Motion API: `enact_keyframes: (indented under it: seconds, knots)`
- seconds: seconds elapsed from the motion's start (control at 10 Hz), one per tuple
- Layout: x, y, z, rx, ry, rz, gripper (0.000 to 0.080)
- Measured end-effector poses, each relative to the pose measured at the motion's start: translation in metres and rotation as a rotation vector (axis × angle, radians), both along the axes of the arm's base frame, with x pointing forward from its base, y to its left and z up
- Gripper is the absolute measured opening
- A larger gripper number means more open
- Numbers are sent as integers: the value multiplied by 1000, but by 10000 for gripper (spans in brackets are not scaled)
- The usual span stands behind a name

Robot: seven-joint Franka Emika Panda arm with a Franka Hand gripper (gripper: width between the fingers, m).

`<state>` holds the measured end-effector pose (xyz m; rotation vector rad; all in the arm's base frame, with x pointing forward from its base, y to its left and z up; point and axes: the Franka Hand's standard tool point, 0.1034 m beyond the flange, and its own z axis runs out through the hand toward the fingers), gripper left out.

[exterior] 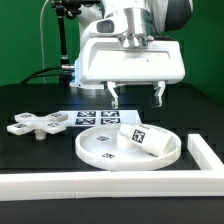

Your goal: Assemble round table

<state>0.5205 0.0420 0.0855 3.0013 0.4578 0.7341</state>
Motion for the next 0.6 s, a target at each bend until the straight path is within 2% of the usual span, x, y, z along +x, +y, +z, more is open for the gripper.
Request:
enact_keyframes:
  seconds: [0.6]
  knots:
    - [3,2,-1,8,20,6,649]
